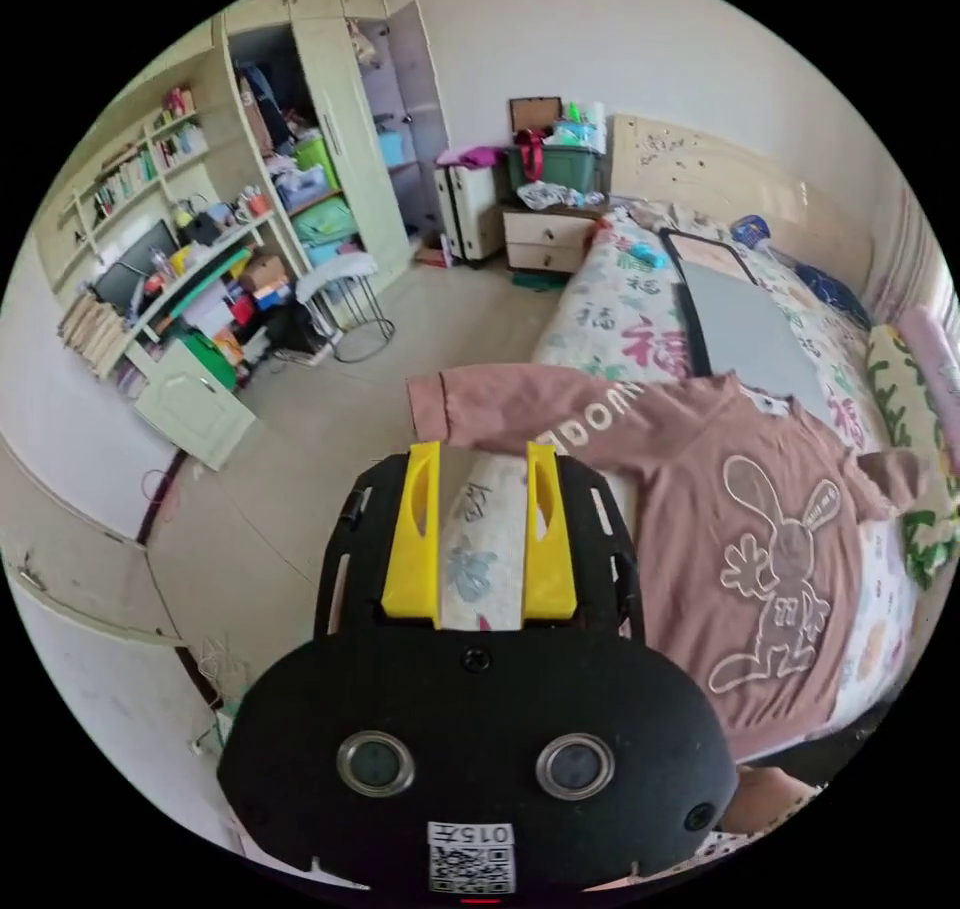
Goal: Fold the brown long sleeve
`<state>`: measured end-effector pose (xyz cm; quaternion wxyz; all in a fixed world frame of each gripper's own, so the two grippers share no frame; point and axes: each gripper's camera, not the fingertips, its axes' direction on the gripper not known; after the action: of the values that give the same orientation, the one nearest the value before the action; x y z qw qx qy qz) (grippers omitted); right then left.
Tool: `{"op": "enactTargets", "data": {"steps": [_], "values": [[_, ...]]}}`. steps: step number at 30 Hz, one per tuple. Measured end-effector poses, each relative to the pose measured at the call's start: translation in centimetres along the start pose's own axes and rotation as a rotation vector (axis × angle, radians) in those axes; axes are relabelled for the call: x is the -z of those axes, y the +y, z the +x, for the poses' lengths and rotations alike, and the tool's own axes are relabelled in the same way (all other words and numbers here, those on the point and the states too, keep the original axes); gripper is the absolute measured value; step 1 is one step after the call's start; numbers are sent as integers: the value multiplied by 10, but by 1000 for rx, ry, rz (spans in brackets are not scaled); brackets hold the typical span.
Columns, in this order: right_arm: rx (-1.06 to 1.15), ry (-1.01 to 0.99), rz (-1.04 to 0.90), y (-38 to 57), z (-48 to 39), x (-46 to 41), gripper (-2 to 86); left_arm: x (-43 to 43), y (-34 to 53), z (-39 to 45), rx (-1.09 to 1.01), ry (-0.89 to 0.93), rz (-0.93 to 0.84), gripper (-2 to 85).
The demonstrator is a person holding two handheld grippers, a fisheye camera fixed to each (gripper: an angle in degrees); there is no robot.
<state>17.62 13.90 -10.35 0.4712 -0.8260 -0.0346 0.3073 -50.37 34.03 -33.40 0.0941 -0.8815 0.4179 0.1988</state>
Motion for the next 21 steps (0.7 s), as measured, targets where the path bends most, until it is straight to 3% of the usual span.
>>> {"op": "enactTargets", "data": {"steps": [4, 10, 12, 15, 21], "values": [[-20, -203, -394, 113, -41, -112, 89, -78, 85, 57, 35, 253, -349, 130], [-47, -304, -663, 218, -99, -172, 110, -141, 151, 128, -74, 312, -700, 132], [-26, -298, -696, 231, -109, -170, 105, -137, 149, 139, -103, 265, -672, 103], [-8, -292, -749, 232, -112, -155, 51, -141, 137, 156, -140, 318, -797, 26], [200, -153, -799, 232, -136, -123, 8, -122, 109, 202, -301, 182, -836, 6]]}}
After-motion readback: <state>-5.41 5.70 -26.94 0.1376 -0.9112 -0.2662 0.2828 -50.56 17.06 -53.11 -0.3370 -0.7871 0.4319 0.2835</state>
